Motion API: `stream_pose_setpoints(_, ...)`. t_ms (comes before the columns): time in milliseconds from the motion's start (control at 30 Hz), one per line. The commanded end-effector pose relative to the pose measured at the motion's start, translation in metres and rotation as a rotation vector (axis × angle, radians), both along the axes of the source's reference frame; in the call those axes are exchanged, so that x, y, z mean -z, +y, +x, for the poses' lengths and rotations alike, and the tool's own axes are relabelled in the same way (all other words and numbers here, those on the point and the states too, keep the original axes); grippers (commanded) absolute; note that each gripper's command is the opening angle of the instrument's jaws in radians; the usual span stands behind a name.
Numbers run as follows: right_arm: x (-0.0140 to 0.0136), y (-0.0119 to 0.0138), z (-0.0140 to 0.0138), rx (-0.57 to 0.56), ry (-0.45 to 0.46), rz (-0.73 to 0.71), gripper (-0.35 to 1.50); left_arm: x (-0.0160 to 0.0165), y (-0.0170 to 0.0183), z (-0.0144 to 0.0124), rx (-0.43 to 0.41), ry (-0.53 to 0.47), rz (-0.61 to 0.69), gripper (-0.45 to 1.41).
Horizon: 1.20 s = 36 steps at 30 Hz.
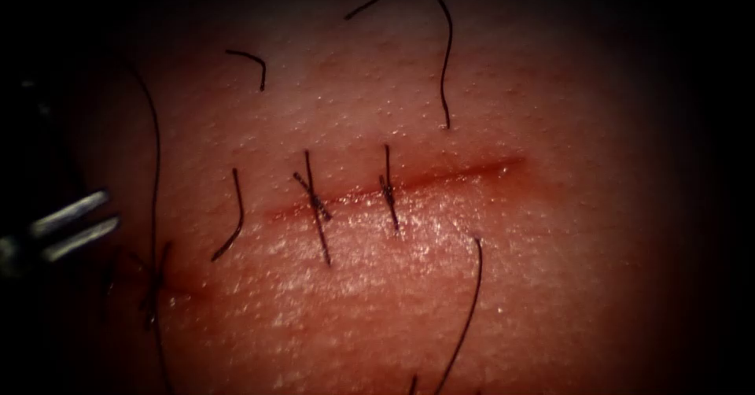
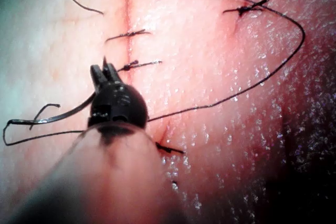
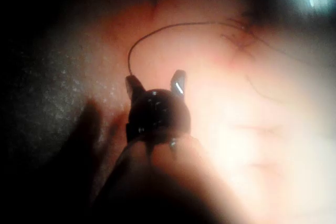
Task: Wound Closure
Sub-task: Pick up suture near the incision and pull away using right end-effector. Repeat until only a short tail remains visible.
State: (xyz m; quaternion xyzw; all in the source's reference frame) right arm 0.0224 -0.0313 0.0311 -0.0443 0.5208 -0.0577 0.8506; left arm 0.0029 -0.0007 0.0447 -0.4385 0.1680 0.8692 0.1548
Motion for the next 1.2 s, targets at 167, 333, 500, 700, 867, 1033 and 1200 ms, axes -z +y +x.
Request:
stream_pose_setpoints(167,-0.0026,0.0046,-0.0022,-0.025,0.027,0.001,1.48,-0.0012,0.0008,0.0005,-0.008,-0.007,0.001,-0.45)
stream_pose_setpoints(333,-0.0052,0.0070,-0.0036,-0.023,0.025,-0.007,1.47,-0.0018,0.0013,0.0012,-0.008,0.000,0.006,-0.45)
stream_pose_setpoints(500,-0.0089,0.0090,-0.0036,-0.027,-0.008,-0.049,1.38,-0.0021,0.0014,0.0010,-0.006,0.001,0.005,-0.45)
stream_pose_setpoints(700,-0.0142,0.0119,-0.0031,-0.047,-0.100,-0.136,1.35,-0.0021,0.0013,0.0007,-0.003,0.004,0.004,-0.45)
stream_pose_setpoints(867,-0.0178,0.0117,-0.0020,-0.030,-0.139,-0.183,1.37,-0.0021,0.0012,0.0007,-0.002,0.005,0.003,-0.45)
stream_pose_setpoints(1033,-0.0192,0.0111,-0.0015,-0.007,-0.159,-0.196,1.37,-0.0019,0.0011,0.0007,-0.001,0.007,0.003,-0.45)
stream_pose_setpoints(1200,-0.0191,0.0107,-0.0011,0.004,-0.166,-0.198,0.88,-0.0018,0.0011,0.0006,-0.001,0.008,0.003,-0.45)
